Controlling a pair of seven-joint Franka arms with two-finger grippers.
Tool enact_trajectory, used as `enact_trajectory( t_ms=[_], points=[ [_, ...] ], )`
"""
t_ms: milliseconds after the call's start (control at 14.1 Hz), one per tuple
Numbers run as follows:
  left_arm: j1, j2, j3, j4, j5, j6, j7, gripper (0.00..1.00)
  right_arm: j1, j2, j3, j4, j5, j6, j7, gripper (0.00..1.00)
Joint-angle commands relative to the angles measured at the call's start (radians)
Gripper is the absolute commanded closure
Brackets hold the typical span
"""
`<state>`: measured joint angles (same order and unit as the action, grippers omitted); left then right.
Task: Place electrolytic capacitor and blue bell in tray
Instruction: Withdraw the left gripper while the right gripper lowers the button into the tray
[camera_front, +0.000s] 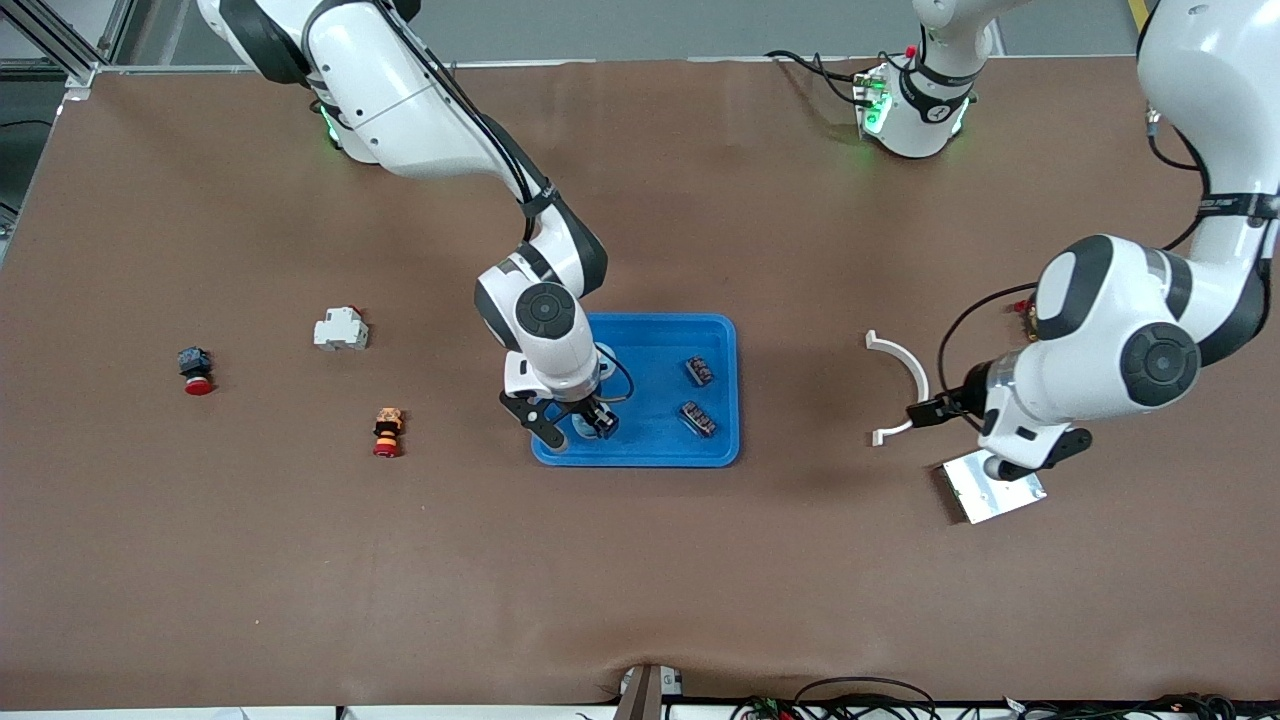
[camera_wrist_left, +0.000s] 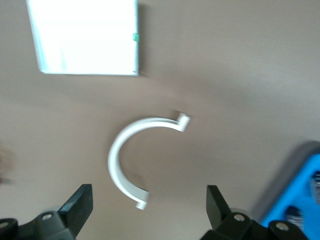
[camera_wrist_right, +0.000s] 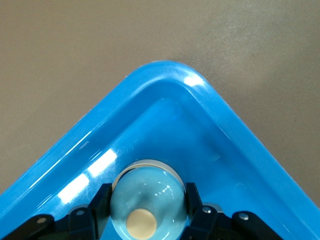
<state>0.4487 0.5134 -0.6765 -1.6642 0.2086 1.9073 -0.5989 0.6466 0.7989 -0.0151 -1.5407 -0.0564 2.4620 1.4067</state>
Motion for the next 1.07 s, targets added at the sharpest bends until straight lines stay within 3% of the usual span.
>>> enact_trajectory(
  t_ms=[0,213,427,498,569,640,995],
  points=[
    [0.080,-0.044,-0.014,-0.084,0.023,0.064,0.121,0.00,0.013,0.019,-0.013,0.027,-0.042,0.000,0.032,1.00],
    [0.152,-0.055,-0.014,-0.155,0.069,0.163,0.276,0.00,0.013,0.019,-0.013,0.025,-0.045,0.000,0.032,1.00],
    [0.163,-0.047,-0.012,-0.151,0.075,0.153,0.327,0.00,0.013,0.020,-0.011,0.025,-0.045,0.000,0.034,1.00],
    [0.163,-0.044,-0.012,-0.149,0.077,0.154,0.329,0.00,0.013,0.020,-0.011,0.027,-0.045,0.000,0.034,0.91],
    [0.165,-0.041,-0.011,-0.151,0.095,0.157,0.329,0.00,0.015,0.020,-0.011,0.025,-0.046,0.000,0.034,0.22],
    [0.165,-0.039,-0.009,-0.152,0.116,0.160,0.329,0.00,0.015,0.020,-0.013,0.024,-0.048,-0.001,0.034,0.00],
    [0.188,-0.039,-0.009,-0.155,0.121,0.160,0.330,0.00,0.013,0.016,-0.013,0.027,-0.049,-0.014,0.029,0.00]
  ],
)
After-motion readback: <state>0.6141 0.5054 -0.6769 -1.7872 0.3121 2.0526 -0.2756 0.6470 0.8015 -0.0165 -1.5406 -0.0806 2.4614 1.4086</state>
